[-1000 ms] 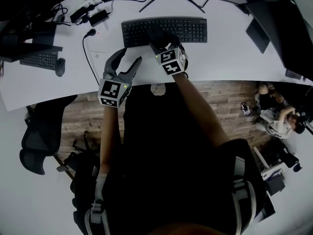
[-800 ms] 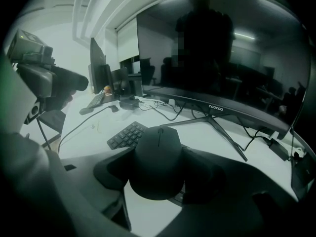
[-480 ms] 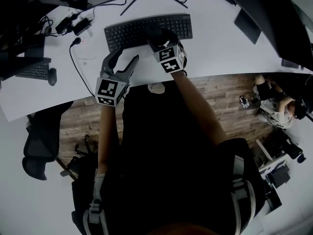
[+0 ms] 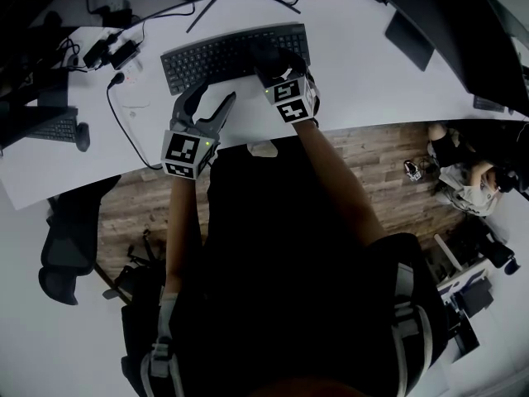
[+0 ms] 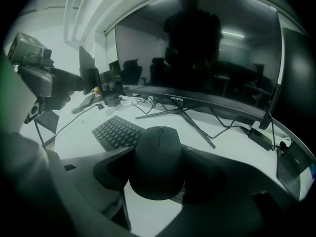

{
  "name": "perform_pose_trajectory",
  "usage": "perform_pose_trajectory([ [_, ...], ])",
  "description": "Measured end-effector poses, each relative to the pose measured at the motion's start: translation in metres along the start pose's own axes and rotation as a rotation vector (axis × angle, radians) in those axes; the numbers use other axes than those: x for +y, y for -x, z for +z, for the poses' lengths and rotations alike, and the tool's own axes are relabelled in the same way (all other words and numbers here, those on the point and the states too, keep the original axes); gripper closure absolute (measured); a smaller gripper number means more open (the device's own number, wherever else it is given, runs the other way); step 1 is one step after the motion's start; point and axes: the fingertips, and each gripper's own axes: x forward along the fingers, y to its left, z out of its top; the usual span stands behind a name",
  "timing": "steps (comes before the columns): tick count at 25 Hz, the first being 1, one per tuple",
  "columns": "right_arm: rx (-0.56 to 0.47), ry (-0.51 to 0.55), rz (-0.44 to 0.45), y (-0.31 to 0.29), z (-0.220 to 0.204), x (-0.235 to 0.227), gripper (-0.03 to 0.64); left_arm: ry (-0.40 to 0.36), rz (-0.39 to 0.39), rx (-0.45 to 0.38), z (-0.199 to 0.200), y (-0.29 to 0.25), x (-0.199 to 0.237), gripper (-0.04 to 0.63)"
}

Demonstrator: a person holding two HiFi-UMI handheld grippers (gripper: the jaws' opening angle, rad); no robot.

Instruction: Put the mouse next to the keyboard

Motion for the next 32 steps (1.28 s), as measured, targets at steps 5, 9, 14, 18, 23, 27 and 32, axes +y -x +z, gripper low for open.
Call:
perform_pose_trajectory([
  [5, 0.0, -0.006, 0.001, 0.006, -0.009, -0.02, 0.324, -0.003, 0.002, 0.001, 0.006, -0.013, -0.013, 0.362],
  [9, -0.002, -0.006, 0.002, 0.01, -0.018, -0.041, 0.324, -0.008, 0.008, 0.007, 0.009, -0.028, -0.024, 0.362],
  [14, 0.0, -0.007, 0.003, 0.015, -0.028, -0.063, 0.324, -0.013, 0.014, 0.024, 0.014, -0.044, -0.036, 0.362],
  [18, 0.015, -0.018, 0.012, 0.02, -0.046, -0.08, 0.324, -0.024, 0.017, 0.013, 0.024, -0.057, -0.049, 0.362],
  [23, 0.02, -0.029, -0.002, 0.023, -0.059, -0.106, 0.324, -0.034, 0.029, 0.027, 0.028, -0.068, -0.056, 0.362],
  [27, 0.021, -0.044, -0.001, 0.019, -0.07, -0.121, 0.324, -0.038, 0.043, 0.039, 0.029, -0.075, -0.062, 0.362],
  [32, 0.032, -0.091, -0.008, 0.016, -0.079, -0.133, 0.324, -0.043, 0.052, 0.061, 0.027, -0.077, -0.071, 0.361],
])
